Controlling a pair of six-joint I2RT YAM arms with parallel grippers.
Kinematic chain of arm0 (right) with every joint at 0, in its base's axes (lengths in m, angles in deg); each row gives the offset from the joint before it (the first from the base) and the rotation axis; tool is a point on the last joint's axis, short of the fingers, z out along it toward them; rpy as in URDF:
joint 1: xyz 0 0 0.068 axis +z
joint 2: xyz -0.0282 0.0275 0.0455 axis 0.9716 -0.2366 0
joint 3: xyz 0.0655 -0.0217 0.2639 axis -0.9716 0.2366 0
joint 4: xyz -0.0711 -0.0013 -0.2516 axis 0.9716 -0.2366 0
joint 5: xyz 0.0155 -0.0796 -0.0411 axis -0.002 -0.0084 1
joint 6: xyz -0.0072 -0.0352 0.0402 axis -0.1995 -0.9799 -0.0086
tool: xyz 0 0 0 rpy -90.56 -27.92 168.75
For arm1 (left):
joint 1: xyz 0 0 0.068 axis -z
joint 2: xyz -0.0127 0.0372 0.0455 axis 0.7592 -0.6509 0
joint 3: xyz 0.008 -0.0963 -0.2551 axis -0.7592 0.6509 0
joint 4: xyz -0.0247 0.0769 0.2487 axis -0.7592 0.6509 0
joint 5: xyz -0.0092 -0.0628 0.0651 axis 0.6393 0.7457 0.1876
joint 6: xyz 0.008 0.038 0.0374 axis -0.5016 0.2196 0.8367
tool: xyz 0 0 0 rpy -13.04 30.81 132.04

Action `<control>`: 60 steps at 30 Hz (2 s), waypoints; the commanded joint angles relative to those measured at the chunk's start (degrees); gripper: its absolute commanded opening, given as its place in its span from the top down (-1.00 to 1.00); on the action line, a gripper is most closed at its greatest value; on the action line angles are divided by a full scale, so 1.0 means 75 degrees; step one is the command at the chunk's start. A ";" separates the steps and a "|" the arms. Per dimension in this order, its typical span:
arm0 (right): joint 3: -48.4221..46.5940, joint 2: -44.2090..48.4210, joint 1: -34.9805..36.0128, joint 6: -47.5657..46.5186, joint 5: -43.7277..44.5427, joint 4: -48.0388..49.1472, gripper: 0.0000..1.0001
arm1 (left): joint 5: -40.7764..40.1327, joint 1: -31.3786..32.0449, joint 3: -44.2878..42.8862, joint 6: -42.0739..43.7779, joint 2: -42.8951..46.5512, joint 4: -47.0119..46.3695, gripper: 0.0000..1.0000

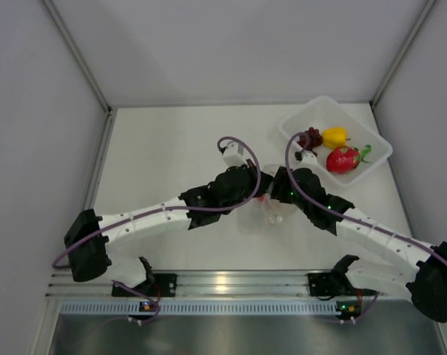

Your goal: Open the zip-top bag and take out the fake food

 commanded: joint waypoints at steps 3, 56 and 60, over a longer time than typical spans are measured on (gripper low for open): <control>0.0267 -0.0208 -0.0315 -0.0318 0.0849 0.0371 -0.05 | -0.0173 0.0037 0.0601 -0.0433 0.0064 -0.0632 1.00; -0.0893 -0.3231 -0.0807 0.0339 -0.1392 0.1180 0.07 | -0.1133 0.0048 0.1129 0.0060 0.0919 -0.0398 1.00; -0.1196 -0.3161 -0.1169 -0.1133 -0.0499 -0.0026 0.05 | -0.1790 0.0131 0.1549 -0.0443 0.1458 -0.0398 1.00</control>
